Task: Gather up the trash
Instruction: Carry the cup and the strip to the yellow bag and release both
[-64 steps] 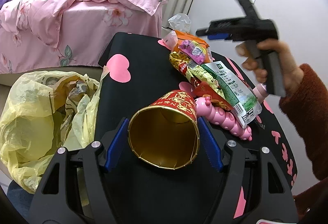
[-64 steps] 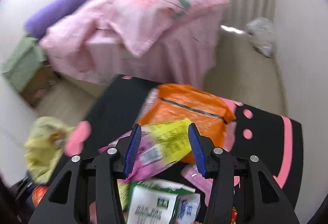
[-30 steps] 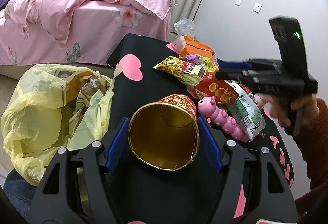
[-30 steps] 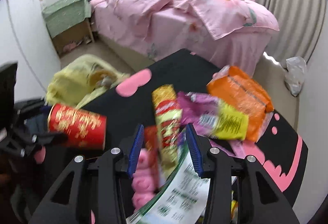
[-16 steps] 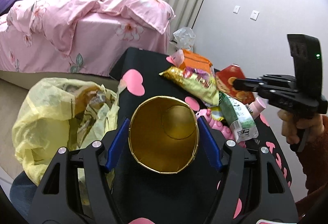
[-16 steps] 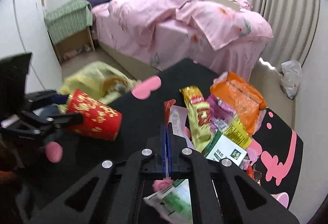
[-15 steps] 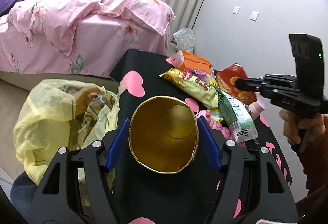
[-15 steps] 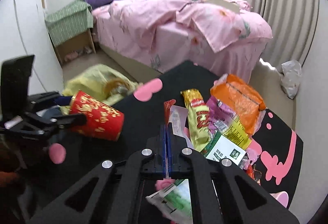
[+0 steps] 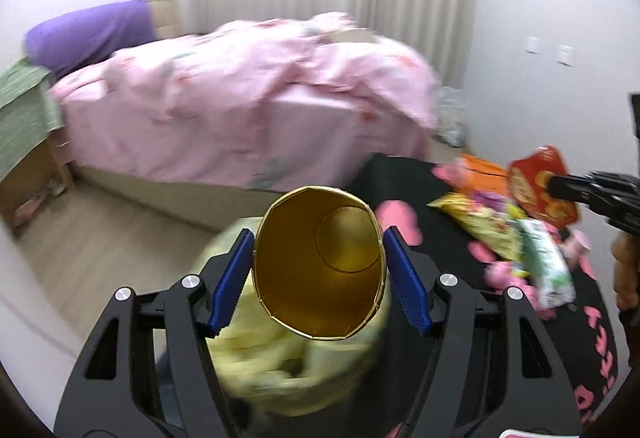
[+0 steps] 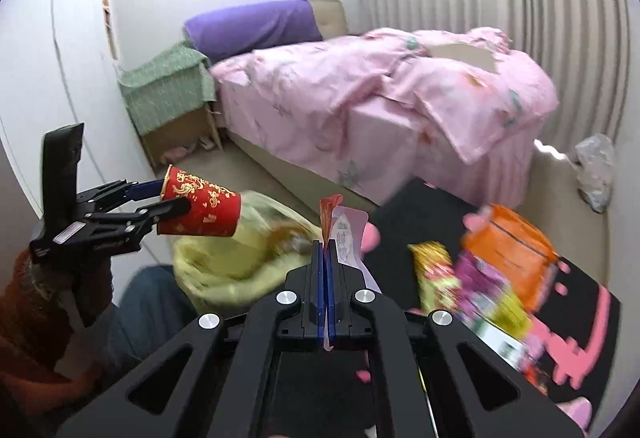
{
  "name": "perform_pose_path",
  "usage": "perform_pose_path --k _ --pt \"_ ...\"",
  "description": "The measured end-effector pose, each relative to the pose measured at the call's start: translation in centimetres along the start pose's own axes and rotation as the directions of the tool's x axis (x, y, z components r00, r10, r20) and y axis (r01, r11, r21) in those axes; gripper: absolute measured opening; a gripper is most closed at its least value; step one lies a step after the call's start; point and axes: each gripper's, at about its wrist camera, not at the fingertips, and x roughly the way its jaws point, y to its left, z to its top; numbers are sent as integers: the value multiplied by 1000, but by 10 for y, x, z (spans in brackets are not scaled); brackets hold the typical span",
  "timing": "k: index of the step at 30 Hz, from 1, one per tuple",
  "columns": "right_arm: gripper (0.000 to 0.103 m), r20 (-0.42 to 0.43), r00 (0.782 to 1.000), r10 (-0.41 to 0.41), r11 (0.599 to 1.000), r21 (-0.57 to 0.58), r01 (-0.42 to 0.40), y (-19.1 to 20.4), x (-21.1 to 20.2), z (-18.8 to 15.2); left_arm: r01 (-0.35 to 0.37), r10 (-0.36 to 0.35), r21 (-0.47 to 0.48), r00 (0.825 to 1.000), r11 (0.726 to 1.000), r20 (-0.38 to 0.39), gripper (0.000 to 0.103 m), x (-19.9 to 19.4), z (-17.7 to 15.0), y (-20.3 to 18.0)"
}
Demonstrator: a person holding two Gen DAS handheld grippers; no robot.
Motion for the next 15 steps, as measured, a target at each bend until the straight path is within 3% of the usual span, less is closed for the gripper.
perform_pose_path --k 4,6,9,10,12,15 --pt "4 -18 991 132 991 31 -132 14 39 11 -40 36 -57 997 998 -63 63 8 -8 36" --pt "4 -37 976 215 976 53 -213 23 66 15 5 -14 -91 995 996 -95 63 19 -14 47" --pt "4 -63 956 287 955 91 -281 32 99 16 95 -110 -93 980 991 -166 63 47 -28 52" --pt "4 -72 951 302 950 103 -294 34 106 17 97 -112 -83 975 992 -194 63 58 -33 52" --pt "4 -95 942 321 944 118 -309 37 122 15 55 -62 -35 965 998 -255 63 86 -43 50" --pt "4 -147 925 349 933 141 -330 39 146 10 -125 134 49 957 991 -259 62 108 -50 58"
